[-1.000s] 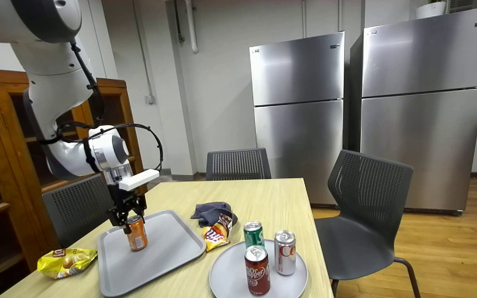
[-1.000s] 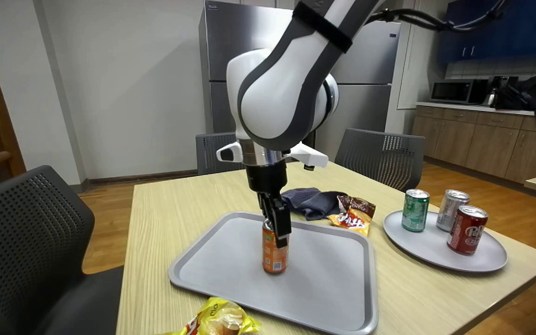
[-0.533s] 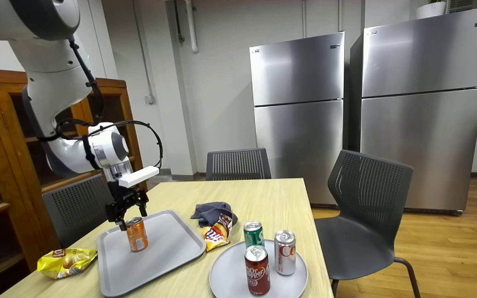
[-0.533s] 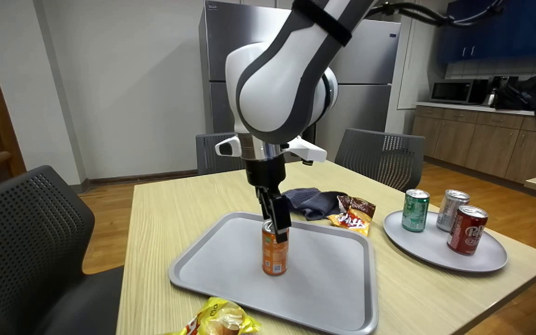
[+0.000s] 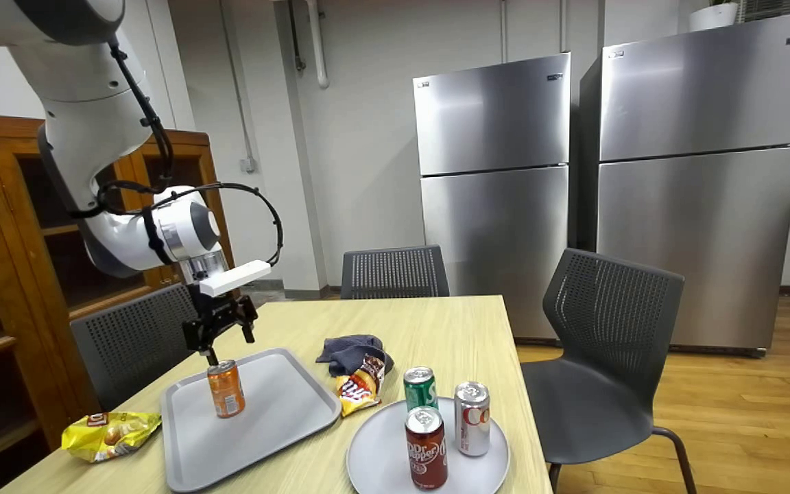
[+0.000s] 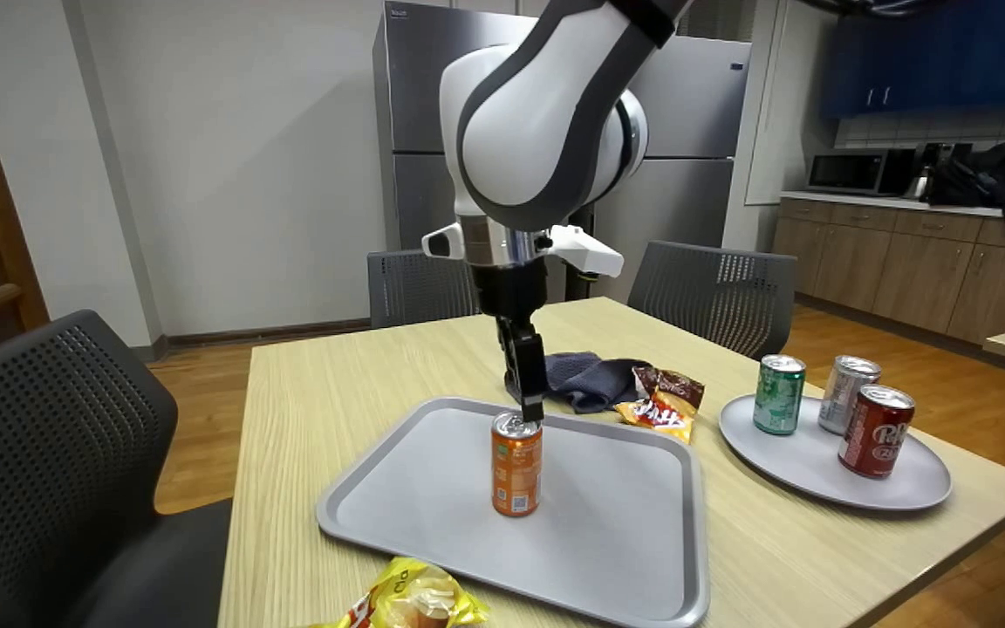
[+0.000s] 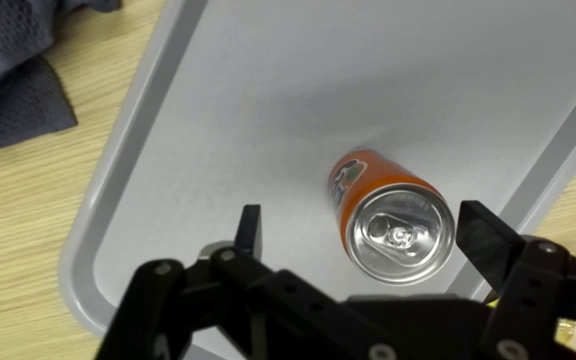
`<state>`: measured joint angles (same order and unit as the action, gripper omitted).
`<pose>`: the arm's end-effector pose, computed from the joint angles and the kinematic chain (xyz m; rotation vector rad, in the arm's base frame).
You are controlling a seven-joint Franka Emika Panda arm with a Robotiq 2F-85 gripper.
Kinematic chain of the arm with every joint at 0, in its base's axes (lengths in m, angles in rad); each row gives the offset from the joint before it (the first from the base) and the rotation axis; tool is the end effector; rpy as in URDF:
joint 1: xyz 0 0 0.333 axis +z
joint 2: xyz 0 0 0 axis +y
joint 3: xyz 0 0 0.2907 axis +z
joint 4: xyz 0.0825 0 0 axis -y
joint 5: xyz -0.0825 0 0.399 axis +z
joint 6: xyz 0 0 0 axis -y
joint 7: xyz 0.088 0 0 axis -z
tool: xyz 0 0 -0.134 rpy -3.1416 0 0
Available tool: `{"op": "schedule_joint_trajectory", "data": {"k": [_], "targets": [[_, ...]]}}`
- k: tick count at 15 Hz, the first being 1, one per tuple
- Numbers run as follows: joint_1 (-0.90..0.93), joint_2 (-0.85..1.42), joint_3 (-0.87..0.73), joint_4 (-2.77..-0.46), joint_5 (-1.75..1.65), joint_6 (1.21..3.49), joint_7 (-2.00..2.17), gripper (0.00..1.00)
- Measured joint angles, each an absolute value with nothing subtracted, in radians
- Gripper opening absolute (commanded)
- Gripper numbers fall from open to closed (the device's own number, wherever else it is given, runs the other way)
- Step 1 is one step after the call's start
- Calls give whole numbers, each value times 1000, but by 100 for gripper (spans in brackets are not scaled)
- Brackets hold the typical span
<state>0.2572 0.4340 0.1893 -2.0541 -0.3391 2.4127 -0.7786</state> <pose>0.5296 0.2489 0.1599 2.2342 2.0220 -0.1214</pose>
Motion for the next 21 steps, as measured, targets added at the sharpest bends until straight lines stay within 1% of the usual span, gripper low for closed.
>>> {"op": "schedule_joint_trajectory", "data": {"k": [8, 15, 21], "targets": [[186, 363, 178, -2106, -271, 2422, -607, 100], [91, 339, 170, -2196, -172, 2479, -594, 100], [21, 301, 141, -2243, -156, 2487, -595, 100]]}}
